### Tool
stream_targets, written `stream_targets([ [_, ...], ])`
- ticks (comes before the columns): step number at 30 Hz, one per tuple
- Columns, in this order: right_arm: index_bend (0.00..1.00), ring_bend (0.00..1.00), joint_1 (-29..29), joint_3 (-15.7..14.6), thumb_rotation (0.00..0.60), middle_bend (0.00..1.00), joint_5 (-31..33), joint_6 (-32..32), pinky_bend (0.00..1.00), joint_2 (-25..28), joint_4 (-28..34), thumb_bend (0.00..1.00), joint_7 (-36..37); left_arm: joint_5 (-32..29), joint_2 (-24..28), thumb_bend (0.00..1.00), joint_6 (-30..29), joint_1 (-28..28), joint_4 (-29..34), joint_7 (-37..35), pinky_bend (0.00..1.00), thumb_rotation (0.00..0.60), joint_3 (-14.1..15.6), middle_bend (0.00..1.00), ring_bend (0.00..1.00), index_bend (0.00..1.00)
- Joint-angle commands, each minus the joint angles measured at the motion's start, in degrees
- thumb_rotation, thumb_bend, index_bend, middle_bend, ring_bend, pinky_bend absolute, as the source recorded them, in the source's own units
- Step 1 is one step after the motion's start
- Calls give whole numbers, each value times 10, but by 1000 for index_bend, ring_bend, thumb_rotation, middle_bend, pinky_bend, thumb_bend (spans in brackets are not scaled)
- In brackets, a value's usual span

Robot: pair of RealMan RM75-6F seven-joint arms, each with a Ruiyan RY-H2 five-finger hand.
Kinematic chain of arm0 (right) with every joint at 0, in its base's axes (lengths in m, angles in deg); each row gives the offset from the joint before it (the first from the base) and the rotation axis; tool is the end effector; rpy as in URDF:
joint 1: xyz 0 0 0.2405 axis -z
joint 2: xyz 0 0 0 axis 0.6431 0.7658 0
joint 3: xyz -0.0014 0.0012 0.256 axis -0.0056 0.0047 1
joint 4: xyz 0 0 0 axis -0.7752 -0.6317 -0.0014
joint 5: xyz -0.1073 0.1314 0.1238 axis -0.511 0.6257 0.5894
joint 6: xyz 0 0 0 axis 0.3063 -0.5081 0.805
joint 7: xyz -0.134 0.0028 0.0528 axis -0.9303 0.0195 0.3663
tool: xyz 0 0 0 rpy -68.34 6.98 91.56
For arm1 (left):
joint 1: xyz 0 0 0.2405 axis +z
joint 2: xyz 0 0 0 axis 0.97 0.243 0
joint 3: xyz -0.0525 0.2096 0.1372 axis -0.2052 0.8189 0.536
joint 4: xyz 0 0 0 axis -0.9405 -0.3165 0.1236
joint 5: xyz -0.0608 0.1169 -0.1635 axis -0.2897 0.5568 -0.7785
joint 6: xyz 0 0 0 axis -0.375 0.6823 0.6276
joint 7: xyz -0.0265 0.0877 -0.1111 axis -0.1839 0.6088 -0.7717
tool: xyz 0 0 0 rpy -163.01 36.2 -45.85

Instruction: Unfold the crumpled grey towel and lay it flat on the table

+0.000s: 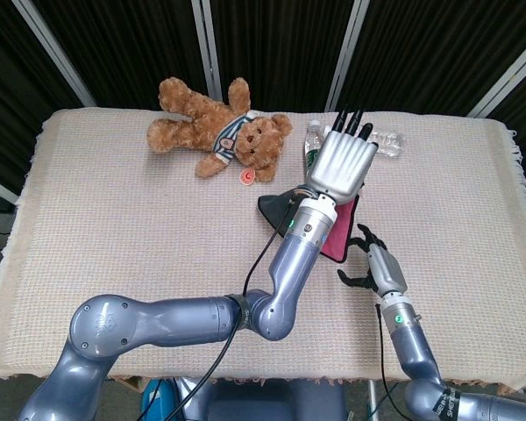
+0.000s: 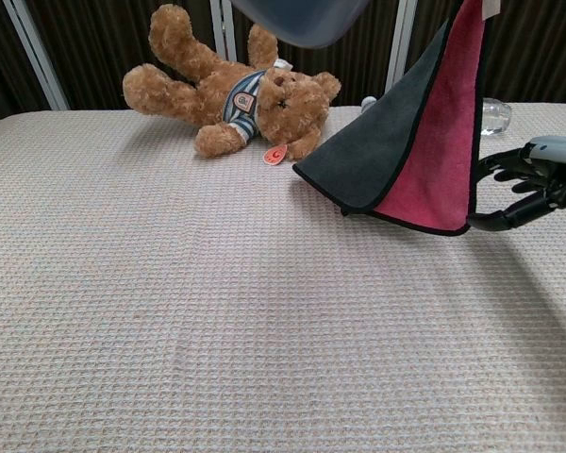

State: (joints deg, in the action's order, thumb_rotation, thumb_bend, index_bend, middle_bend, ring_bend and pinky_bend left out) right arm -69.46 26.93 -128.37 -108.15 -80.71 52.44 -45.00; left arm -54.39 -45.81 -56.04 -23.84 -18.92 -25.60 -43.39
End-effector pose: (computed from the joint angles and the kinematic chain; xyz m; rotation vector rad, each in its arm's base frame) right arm -0.1859 -0.2943 0.0302 1.2374 -1.6664 1.0520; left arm 0.2284 0.4000 -0.0030 -1.7195 -0.5699 -1.2315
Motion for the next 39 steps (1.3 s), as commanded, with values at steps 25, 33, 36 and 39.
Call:
stream_targets([
  [25,564,0,-41,13,600,93,58,8,0,-65,-63,310,-21,13,16,490,1,23,29,-12,32,600,7,214,0,589],
  [33,614,0,-40,14,600,122,63,6,0,-67,-68,443,-20,18,26,490,-3,30,43,-16,32,600,8,213,0,589],
  [36,643,0,-38,12,600,137,64,8,0,-64,-68,497,-20,18,30,490,-5,34,48,-18,32,600,8,213,0,589],
  [39,656,0,-36,11,600,141,64,10,0,-62,-67,544,-18,17,33,490,-6,39,57,-21,32,600,8,213,0,589],
])
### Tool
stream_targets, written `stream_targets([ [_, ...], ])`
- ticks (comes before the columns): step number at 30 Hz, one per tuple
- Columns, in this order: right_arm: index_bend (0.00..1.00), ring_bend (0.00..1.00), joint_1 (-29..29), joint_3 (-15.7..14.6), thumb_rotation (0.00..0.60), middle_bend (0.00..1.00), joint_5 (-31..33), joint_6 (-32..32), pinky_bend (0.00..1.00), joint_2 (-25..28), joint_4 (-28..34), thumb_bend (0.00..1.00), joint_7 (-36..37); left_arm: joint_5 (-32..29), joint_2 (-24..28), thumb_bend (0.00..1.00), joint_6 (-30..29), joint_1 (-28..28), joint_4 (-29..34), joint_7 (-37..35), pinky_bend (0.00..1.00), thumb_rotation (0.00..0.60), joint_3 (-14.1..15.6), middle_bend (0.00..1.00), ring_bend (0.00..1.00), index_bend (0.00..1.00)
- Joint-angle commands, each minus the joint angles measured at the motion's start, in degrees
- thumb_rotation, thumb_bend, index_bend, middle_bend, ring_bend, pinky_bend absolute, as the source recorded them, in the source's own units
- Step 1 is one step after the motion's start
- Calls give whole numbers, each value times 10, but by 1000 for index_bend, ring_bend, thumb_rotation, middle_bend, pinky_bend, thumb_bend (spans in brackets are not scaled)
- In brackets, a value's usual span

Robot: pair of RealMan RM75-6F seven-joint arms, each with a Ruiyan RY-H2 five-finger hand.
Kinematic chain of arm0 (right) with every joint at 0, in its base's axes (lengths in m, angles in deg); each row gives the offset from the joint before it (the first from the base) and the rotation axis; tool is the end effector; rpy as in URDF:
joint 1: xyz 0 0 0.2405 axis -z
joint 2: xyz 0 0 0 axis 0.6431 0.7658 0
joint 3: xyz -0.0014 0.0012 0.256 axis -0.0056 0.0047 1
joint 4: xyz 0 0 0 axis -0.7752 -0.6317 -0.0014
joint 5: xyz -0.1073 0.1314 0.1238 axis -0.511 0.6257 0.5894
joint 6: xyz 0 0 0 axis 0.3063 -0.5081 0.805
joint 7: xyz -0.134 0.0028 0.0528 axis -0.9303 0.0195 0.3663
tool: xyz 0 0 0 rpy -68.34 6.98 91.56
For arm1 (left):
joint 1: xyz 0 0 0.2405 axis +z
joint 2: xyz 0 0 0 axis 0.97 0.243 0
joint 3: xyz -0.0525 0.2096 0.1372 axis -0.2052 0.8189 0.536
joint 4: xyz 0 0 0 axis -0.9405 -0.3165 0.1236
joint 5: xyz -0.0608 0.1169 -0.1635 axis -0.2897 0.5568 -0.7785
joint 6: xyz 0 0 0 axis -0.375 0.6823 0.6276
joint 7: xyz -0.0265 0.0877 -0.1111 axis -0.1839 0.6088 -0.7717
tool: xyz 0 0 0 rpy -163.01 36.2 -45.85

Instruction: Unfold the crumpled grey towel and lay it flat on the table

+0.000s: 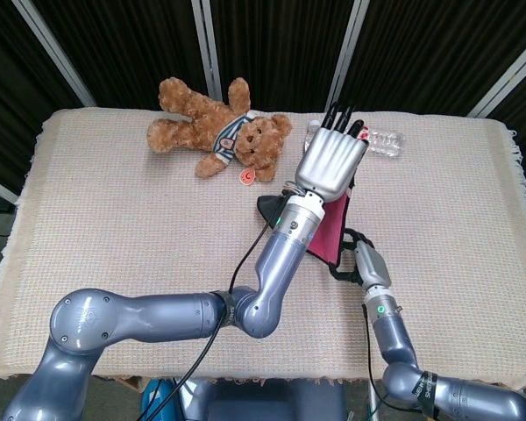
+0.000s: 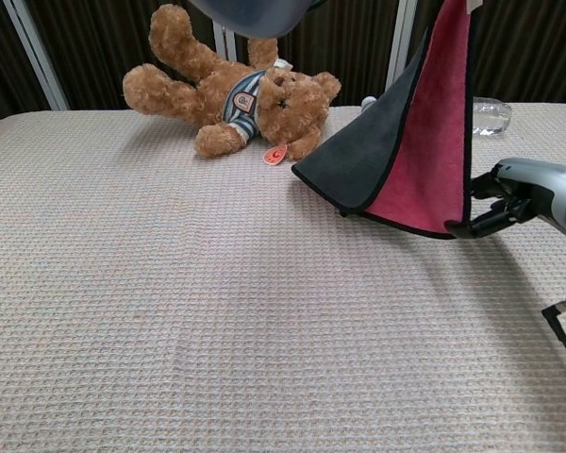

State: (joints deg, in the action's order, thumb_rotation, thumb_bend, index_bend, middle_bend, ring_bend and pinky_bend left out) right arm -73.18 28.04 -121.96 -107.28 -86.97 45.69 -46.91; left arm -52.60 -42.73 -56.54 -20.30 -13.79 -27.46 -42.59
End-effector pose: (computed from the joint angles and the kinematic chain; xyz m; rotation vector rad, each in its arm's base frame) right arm -0.1843 -0.3099 0.0002 1.1985 -1.7111 1.0000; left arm 0.2137 0.4018 0.0094 -1.7221 -0.5827 -1.2573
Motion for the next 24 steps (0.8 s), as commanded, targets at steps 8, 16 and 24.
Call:
stream_targets([
  [8,683,0,7,6,600,156,-12,-2,0,14,1,557,13,6,26,490,-9,36,57,-25,32,600,6,213,0,589],
  [16,706,0,8,35,600,175,-33,-24,0,45,16,557,20,35,87,490,-11,97,145,-73,32,600,15,213,0,590],
  [24,715,0,5,70,600,180,-31,-48,0,80,28,557,14,97,148,490,-13,178,220,-149,32,600,45,214,0,594],
])
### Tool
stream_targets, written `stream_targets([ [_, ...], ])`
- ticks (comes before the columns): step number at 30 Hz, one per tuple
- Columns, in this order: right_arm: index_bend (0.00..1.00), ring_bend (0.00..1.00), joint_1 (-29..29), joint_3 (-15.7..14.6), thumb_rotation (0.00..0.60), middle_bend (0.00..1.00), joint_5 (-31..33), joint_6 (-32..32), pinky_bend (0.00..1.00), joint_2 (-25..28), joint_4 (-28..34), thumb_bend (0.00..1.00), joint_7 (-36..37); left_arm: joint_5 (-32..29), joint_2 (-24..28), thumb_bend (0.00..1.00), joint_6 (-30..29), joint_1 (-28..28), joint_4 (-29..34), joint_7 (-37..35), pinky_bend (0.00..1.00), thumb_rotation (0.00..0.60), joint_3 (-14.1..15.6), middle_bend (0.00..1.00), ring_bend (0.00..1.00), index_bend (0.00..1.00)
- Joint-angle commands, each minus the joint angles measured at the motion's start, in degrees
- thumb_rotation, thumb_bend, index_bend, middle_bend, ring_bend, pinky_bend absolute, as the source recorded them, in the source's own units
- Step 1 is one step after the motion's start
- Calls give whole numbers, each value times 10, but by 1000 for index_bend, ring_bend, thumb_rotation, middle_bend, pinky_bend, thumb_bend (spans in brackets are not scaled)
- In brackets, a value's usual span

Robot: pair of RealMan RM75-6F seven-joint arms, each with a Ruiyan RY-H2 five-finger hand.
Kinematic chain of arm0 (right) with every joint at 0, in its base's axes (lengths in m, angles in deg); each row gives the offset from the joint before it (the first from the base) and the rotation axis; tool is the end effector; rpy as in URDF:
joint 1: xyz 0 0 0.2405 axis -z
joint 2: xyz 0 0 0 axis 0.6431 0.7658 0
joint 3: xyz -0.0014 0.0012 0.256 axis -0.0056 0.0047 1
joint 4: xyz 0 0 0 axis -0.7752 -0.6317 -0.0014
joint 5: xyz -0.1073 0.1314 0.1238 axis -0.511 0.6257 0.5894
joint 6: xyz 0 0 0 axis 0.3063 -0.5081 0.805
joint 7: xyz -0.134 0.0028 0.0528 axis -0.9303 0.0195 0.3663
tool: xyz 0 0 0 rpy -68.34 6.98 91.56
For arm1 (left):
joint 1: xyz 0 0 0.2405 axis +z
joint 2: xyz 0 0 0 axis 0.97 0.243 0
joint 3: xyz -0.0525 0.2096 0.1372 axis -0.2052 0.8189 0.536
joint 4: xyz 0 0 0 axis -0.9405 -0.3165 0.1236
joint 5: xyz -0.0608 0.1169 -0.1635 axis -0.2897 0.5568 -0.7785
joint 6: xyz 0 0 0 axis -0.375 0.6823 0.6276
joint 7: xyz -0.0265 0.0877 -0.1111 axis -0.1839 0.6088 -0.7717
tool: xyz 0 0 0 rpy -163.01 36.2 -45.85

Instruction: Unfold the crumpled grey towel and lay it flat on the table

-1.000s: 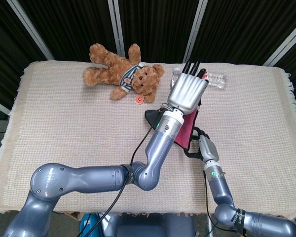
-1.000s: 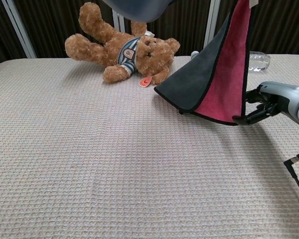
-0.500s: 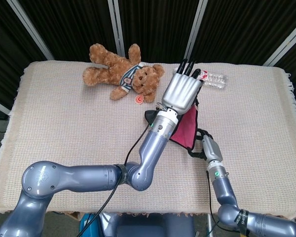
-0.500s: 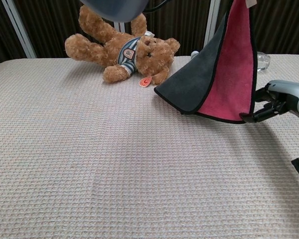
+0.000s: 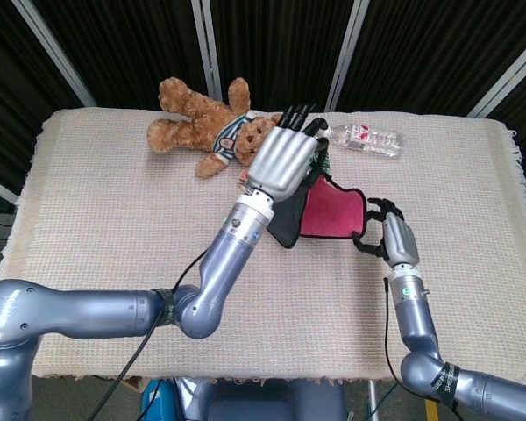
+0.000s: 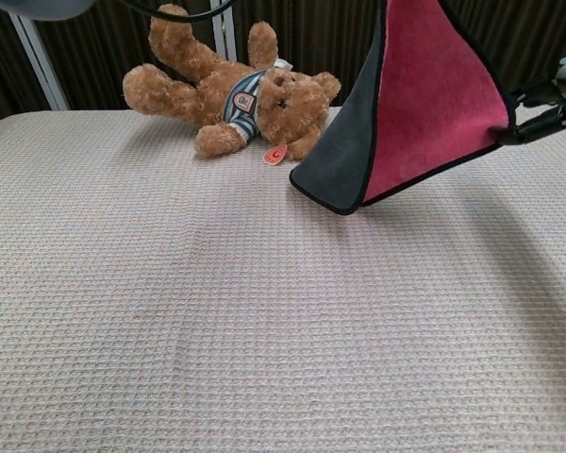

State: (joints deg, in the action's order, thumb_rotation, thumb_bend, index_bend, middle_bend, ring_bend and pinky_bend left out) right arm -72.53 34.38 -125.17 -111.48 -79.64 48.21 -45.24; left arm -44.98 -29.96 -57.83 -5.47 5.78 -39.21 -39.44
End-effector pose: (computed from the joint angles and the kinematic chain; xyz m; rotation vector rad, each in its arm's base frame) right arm -0.1801 -0.3409 0.0702 1.0939 -1.5225 1.1679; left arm 0.1424 0.3986 0.0593 -1.7233 -0.7089 -1.3785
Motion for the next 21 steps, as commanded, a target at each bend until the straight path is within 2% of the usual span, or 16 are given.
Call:
stream_targets([
  [1,715,0,-3,10,600,180,1,-8,0,10,4,557,-5,26,27,490,2,39,29,-42,32,600,17,214,0,594],
  [12,715,0,-33,54,600,186,1,-43,0,30,19,557,-40,67,70,490,18,101,26,-122,32,600,33,217,0,592],
  [21,716,0,-77,82,600,195,17,-62,0,24,2,557,-82,78,56,490,35,115,-26,-167,32,600,39,221,0,592],
])
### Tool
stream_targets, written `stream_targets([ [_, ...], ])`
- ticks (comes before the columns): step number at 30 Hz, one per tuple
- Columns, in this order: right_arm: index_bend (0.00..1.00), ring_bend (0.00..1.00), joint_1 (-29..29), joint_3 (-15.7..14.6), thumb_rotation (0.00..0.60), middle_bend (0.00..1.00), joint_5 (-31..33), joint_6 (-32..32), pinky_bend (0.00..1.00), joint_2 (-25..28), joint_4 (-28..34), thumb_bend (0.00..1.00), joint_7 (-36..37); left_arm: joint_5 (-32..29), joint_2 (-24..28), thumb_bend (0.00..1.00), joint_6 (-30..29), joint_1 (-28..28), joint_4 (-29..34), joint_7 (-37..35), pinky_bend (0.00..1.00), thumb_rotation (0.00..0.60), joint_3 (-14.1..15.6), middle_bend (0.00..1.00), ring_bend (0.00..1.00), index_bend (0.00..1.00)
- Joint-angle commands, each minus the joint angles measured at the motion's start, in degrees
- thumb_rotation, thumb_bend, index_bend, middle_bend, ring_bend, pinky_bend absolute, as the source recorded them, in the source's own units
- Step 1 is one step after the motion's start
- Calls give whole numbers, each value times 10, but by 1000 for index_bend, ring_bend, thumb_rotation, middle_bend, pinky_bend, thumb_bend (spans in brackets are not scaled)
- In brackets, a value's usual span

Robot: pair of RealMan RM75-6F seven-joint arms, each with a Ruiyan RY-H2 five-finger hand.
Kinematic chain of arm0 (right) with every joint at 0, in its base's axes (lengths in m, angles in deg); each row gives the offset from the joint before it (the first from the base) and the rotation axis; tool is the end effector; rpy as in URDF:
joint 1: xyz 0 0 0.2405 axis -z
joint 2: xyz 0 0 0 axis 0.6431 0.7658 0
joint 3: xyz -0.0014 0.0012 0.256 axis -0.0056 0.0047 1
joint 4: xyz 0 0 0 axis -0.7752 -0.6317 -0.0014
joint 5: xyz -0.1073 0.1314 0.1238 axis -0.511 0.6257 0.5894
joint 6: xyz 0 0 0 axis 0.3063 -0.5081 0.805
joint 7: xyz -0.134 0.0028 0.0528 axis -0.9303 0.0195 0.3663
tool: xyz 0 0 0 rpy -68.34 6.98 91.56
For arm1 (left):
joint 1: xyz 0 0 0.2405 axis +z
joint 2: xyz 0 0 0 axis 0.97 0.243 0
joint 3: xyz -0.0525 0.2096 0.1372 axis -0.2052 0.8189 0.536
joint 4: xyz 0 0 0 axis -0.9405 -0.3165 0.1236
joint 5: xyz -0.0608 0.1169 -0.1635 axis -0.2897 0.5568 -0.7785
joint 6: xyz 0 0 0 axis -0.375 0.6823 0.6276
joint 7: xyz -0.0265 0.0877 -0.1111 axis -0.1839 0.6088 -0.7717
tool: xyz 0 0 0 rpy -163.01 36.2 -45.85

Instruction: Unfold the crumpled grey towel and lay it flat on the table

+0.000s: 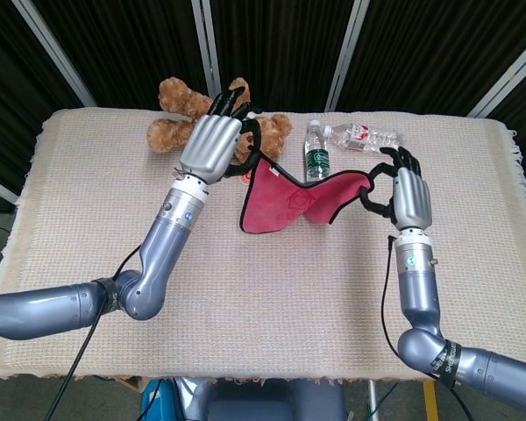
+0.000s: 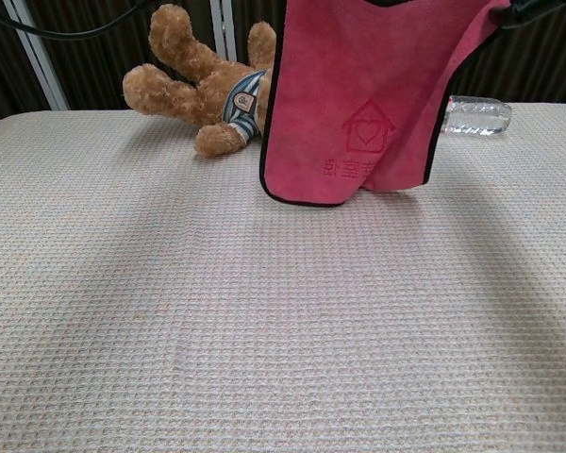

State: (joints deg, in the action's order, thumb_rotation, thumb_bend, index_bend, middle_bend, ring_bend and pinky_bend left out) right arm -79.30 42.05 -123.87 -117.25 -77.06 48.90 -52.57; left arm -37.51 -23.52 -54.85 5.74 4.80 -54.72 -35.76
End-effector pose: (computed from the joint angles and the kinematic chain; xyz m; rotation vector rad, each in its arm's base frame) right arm -0.1273 -0.3805 0.1234 1.0769 -1.2703 1.2993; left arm 0.0575 0.4297 0.0896 -1.6157 -0.8399 -1.3987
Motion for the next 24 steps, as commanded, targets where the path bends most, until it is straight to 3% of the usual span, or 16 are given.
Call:
stream_targets([
  [1,716,0,-12,7,600,196,5,-6,0,-2,-6,557,-12,5,-11,490,6,3,-22,-15,32,600,3,221,0,592],
  [10,715,0,-37,17,600,199,13,-10,0,-4,-25,557,-31,17,-54,490,6,2,-75,-49,32,600,0,224,0,592],
  [24,715,0,-30,16,600,200,1,-14,0,36,-1,557,-32,58,-40,490,-28,36,-25,-61,32,600,4,229,0,593],
])
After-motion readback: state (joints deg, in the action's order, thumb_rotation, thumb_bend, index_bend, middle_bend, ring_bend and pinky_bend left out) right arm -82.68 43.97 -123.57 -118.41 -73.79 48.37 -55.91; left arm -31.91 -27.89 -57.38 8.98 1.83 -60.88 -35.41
